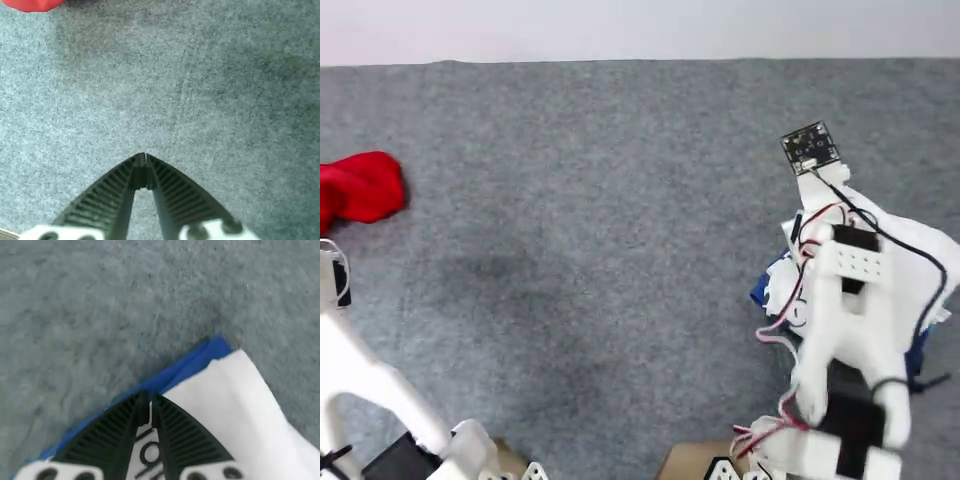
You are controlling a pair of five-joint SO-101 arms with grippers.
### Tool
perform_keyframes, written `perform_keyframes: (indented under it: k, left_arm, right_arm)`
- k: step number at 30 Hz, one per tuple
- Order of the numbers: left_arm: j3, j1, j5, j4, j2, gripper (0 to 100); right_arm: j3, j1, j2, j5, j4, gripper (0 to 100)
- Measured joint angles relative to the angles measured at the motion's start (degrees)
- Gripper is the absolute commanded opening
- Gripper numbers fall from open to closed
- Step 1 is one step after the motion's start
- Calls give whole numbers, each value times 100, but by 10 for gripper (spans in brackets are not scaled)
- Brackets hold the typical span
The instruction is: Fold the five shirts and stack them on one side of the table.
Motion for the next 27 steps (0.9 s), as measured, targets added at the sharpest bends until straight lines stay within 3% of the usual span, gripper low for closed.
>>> perform_keyframes:
  k: [7, 19, 27]
  left_arm:
    - [0, 0, 0, 0, 0, 5]
    - [0, 0, 0, 0, 0, 5]
    - [0, 0, 0, 0, 0, 5]
  right_arm:
    - [0, 18, 677, 35, -765, 10]
    - [0, 396, -484, 35, -536, 11]
    - [-158, 1055, 791, 35, -958, 10]
